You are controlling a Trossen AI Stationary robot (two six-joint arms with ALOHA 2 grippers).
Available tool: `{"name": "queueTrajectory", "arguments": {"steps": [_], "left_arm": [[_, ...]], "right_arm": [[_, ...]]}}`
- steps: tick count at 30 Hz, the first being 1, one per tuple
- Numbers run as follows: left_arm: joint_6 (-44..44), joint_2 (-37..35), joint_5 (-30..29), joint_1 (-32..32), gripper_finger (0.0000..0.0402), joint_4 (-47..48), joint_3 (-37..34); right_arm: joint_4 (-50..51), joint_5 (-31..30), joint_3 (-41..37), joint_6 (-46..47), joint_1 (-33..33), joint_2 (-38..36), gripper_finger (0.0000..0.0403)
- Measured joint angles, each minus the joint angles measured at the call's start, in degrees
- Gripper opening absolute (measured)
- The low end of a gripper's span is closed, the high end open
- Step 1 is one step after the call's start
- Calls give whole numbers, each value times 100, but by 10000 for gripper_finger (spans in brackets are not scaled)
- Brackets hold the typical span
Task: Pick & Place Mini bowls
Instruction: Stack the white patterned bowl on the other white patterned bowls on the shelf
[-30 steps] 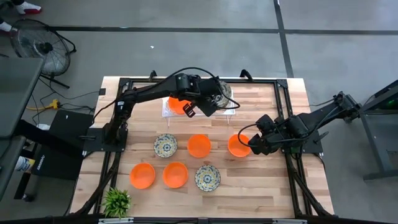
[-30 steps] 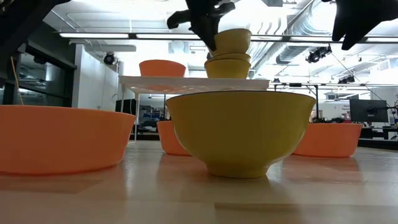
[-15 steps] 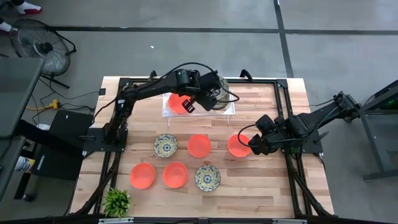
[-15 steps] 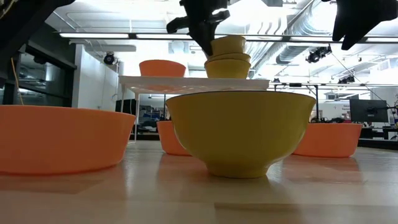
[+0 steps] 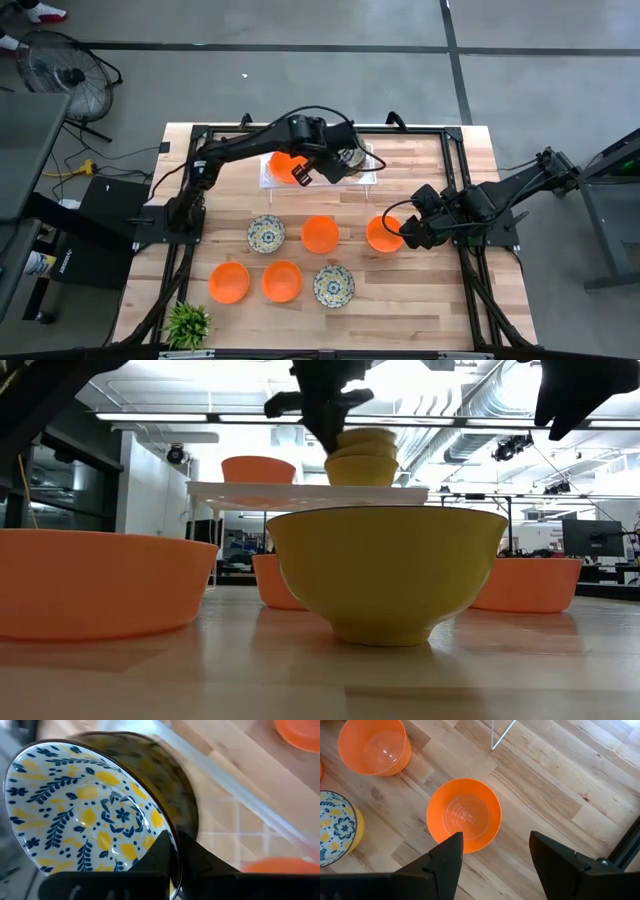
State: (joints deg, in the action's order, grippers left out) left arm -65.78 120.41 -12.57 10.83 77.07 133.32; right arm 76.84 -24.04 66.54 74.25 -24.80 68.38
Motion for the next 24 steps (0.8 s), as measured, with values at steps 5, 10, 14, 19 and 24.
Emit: {"name": "queueTrajectory", "arguments": {"steps": [5,10,14,19,24], "left_arm": [[48,88,-62,0,12,-113,-3],[48,75,-60,-5,24,-66,2],[48,75,-90,-6,26,-67,2],[48,75,-243,-11,28,-23,2],[48,75,-259,-11,29,-13,2]], "right_arm": [[-17,34,0,-23,0,0,216],[-19,43,0,-38,0,0,216],[-20,43,0,-38,0,0,216],[-24,104,0,-38,0,0,216],[-50,106,0,-34,0,0,216]]}}
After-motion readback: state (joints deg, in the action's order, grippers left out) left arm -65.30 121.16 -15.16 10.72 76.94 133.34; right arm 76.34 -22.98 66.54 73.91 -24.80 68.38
